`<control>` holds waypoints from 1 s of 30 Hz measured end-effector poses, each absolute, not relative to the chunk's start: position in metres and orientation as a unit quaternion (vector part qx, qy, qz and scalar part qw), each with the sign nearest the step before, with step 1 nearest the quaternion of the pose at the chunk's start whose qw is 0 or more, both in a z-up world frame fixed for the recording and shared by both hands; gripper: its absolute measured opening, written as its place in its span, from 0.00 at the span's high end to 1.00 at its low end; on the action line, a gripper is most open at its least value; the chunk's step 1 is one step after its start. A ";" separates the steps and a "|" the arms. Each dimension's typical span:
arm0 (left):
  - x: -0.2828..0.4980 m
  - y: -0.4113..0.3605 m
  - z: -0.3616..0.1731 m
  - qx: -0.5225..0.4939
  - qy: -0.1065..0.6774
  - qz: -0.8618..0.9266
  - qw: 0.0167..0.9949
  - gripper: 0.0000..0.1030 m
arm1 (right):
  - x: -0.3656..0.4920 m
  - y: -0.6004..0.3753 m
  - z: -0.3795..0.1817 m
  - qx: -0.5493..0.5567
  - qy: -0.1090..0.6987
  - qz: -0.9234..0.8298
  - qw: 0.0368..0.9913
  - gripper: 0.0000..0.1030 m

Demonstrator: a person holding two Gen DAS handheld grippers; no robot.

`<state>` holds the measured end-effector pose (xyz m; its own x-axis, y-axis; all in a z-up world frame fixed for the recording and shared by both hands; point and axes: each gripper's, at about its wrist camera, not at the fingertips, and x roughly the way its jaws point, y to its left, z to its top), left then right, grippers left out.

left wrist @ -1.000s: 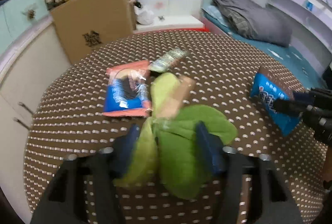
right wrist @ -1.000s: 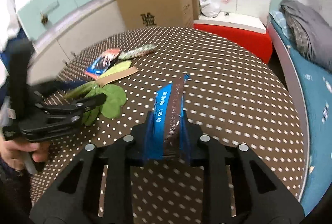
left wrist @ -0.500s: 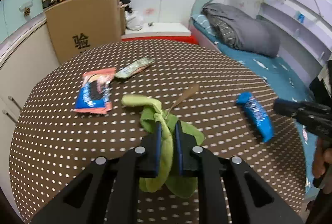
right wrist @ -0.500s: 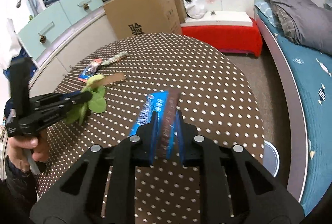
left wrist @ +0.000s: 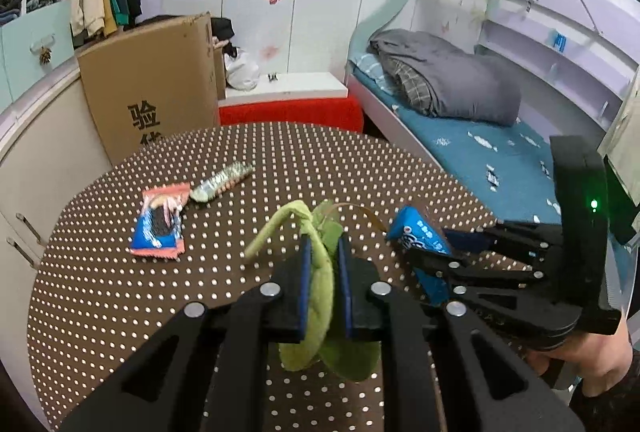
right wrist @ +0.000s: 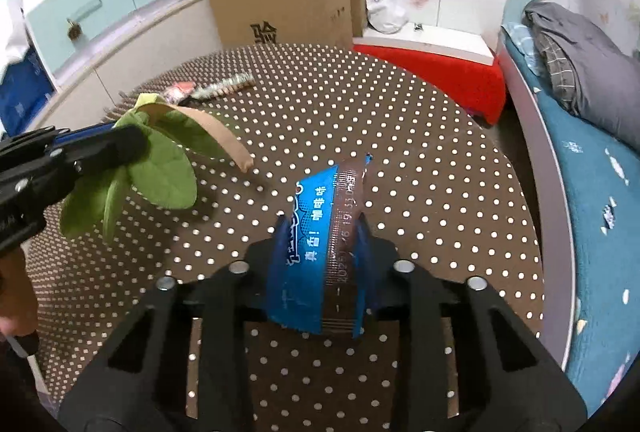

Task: Collect trash
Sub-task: 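Carry both items to the wastebasket and open both tools to drop them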

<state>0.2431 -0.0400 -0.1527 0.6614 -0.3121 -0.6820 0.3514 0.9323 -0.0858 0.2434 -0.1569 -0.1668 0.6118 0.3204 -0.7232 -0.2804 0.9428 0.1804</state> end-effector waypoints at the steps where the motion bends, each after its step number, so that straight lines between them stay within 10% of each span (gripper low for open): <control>1: 0.243 -0.041 -0.148 0.024 0.364 -0.184 0.913 0.88 | 0.241 -0.164 -0.164 0.037 0.401 0.169 0.900 0.72; 17: 0.247 -0.155 -0.087 0.015 0.311 -0.298 0.902 0.88 | 0.194 -0.356 -0.093 0.207 0.278 0.122 0.930 0.72; 30: 0.270 -0.332 -0.139 0.062 0.394 -0.391 0.830 0.88 | 0.173 -0.486 -0.162 0.296 0.308 -0.025 0.904 0.72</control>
<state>0.2704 -0.3325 -0.1393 0.3844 -0.5994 -0.7021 0.6974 0.6869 -0.2046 0.1732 -0.4860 -0.1625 0.8096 0.1370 -0.5708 0.2274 0.8233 0.5201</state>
